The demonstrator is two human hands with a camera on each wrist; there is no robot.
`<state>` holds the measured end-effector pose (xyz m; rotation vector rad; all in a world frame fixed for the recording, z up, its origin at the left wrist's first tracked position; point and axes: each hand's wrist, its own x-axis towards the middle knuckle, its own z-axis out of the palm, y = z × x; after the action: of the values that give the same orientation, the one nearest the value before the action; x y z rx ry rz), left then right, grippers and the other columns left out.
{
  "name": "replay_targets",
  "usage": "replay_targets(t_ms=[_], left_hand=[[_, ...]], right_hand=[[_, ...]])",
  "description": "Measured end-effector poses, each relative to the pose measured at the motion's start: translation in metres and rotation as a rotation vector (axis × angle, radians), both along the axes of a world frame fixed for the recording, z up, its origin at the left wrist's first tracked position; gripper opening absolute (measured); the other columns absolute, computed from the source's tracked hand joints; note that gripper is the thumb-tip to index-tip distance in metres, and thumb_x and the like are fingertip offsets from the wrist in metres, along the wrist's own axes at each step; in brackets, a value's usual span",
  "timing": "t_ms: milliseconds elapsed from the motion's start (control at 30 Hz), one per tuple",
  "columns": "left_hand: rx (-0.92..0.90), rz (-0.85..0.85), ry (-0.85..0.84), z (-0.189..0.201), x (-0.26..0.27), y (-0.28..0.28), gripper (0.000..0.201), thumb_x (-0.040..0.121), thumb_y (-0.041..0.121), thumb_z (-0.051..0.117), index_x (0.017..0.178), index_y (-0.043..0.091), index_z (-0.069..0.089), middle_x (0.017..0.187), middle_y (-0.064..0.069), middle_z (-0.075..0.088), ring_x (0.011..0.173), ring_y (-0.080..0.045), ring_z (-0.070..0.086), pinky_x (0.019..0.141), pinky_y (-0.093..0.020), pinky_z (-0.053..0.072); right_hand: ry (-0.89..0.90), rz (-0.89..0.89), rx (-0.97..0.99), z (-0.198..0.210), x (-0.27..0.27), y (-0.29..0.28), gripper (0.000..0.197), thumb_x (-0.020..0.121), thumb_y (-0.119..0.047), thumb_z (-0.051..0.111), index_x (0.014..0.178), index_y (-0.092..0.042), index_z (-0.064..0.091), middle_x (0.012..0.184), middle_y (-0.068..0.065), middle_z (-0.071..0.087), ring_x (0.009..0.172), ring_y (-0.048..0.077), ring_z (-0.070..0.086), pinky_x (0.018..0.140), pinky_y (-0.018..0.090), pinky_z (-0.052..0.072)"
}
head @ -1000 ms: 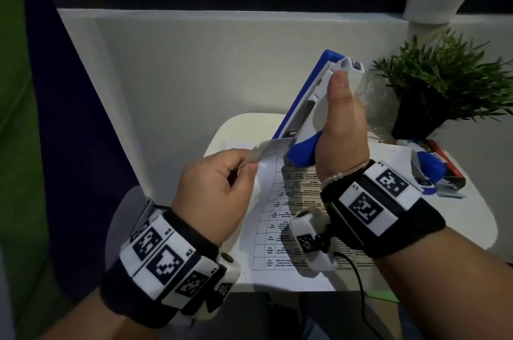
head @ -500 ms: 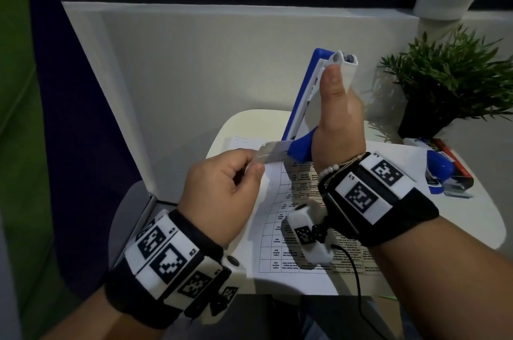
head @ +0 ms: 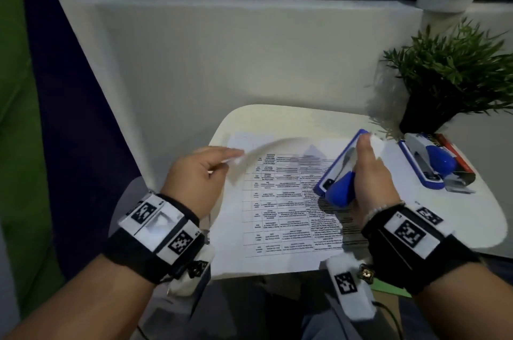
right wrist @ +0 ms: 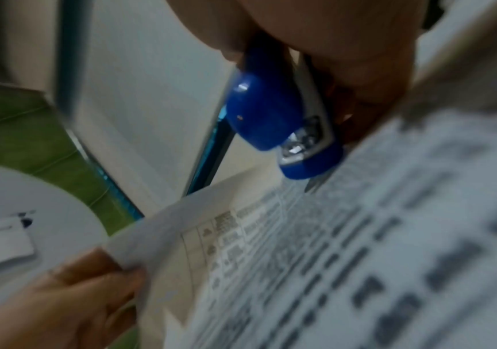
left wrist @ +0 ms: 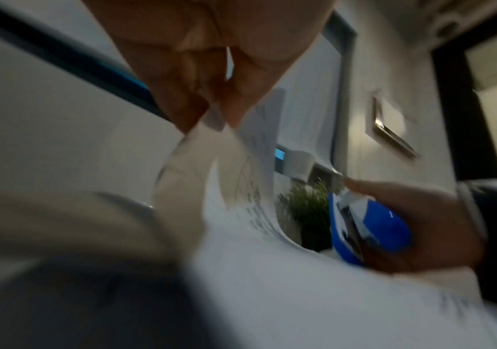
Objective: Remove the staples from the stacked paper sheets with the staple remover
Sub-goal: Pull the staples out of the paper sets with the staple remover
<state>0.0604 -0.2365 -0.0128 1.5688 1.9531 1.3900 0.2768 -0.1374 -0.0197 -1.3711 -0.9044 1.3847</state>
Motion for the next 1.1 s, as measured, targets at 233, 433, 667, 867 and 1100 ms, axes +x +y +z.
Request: replay_targets(t_ms=[233,433,667,867,1100], left_hand=[[0.002,-0.19,0.405,-0.029,0.002,-0.011,0.027,0.07,0.014,0.06,0.087,0.029,0.076,0.103,0.029,0.058,0.099,0.006,0.053,0.091,-0.001,0.034],[0.012,-0.181,0.319,-0.024,0.007,-0.015,0.029,0.076,0.01,0.06,0.089,0.032,0.073,0.099,0.035,0.06,0.099,0.003,0.056,0.089,-0.004,0.039],[0.005,-0.008,-0.409,0.009,0.017,-0.013,0.034,0.085,-0.006,0.058,0.092,0.027,0.061,0.088,0.01,0.066,0.063,0.007,0.063,0.057,-0.008,0.049],[0.056,-0.069,-0.486,0.026,0.039,-0.019,0.03,0.086,-0.013,0.052,0.099,0.012,0.062,0.084,0.003,0.064,0.053,0.006,0.061,0.048,-0.007,0.044],[0.061,-0.094,-0.407,0.027,0.042,-0.024,0.043,0.085,-0.008,0.057,0.086,0.035,0.061,0.079,0.018,0.068,0.068,0.001,0.067,0.06,-0.012,0.051]], right_hand=[[0.014,-0.036,-0.011,-0.024,0.009,0.006,0.107,0.029,-0.102,0.043,0.101,-0.024,0.057,0.106,0.009,0.067,0.096,0.031,0.066,0.096,0.051,0.048],[-0.025,0.0,-0.015,-0.018,0.01,0.003,0.1,0.03,-0.103,0.041,0.091,-0.026,0.058,0.105,0.006,0.067,0.099,0.034,0.064,0.098,0.051,0.046],[0.247,0.008,0.354,0.034,-0.011,-0.014,0.023,0.089,-0.048,0.057,0.1,-0.028,0.058,0.084,-0.007,0.061,0.081,0.016,0.062,0.089,0.045,0.052],[0.143,0.178,0.567,0.074,-0.045,-0.023,0.056,0.066,-0.072,0.061,0.102,-0.03,0.05,0.103,0.008,0.065,0.099,0.03,0.065,0.089,0.045,0.054],[-0.025,0.215,0.642,0.068,-0.058,-0.023,0.028,0.079,-0.058,0.046,0.086,-0.031,0.052,0.075,-0.011,0.058,0.077,0.019,0.064,0.079,0.042,0.057]])
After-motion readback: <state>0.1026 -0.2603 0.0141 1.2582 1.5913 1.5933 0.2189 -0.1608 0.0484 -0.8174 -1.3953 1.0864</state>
